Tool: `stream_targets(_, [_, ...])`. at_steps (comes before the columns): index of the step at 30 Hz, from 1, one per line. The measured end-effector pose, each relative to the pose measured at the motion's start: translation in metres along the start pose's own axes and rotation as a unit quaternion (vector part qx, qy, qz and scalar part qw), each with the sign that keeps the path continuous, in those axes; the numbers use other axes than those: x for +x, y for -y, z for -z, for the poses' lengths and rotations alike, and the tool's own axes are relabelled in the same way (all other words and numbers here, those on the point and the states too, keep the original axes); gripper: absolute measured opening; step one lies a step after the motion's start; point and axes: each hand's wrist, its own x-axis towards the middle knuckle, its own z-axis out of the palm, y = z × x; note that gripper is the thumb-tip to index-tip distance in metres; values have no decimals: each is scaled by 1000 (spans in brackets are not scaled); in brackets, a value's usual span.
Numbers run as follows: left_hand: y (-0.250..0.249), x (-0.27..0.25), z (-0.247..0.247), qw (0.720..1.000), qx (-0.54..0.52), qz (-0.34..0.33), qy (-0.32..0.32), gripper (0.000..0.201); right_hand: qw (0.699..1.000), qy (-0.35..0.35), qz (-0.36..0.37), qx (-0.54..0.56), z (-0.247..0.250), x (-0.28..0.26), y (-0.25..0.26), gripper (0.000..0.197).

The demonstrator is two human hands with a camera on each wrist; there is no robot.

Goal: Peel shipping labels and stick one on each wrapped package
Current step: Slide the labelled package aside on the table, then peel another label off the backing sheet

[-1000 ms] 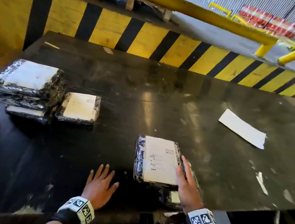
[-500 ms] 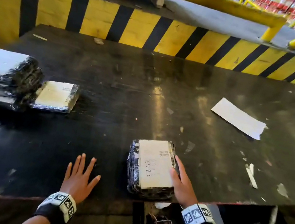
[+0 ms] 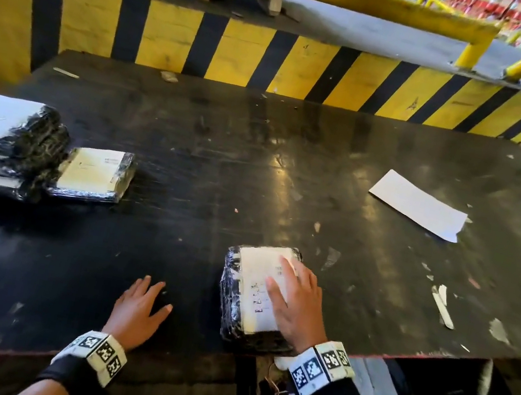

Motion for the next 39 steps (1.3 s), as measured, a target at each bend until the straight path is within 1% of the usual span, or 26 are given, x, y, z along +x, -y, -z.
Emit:
stream_targets(1, [2,-1,8,1000,-21,-8,-19,62,999,-10,32,12,-4,6,21,84])
stream_targets(4, [7,-5,35,995,-58,-28,-80,56,994,-4,95,51,-23,23,80,63])
stream_targets(5, [13,-8,46,992,-67,-29,-99,54,992,10,112,60,-32,28,99,60])
stream_targets(8, [45,-15,86,982,-94,-14,-160,48,982,53,175,58,-67,48,158,61])
stream_targets(12, [120,-26,139,958,-124,12,-258,43,966,94,238,45,-129,71,239,52])
stream_targets(14, [169,-32,163,950,-128,31,-284,49,959,108,257,45,-161,80,281,53])
stream_targets(16, [222,-37,184,945,-118,41,-302,59,955,121,268,41,-196,89,324,62])
stream_targets(17, [245,-40,192,946,-116,48,-300,61,954,129,266,38,-213,91,341,63])
stream_targets(21, [338,-52,227,938,-107,85,-320,55,951,152,269,34,-277,104,414,42])
stream_targets(23, [372,-52,238,932,-113,97,-330,50,952,154,263,41,-297,108,443,40])
stream_targets(26, [421,-42,257,929,-126,136,-321,37,947,162,273,46,-323,113,487,39])
stream_targets(30, [456,-18,269,933,-109,164,-300,24,940,190,282,25,-342,118,518,38])
stream_targets(32, [466,-9,272,929,-145,167,-298,21,939,204,277,13,-348,118,524,36])
stream_targets(34, [473,-4,274,922,-198,158,-292,21,940,210,270,15,-353,117,525,32])
stream_targets(37, [490,5,271,910,-279,139,-273,22,944,196,258,64,-358,114,522,29])
stream_targets(39, [498,8,271,906,-307,128,-261,23,945,195,254,73,-361,114,520,29])
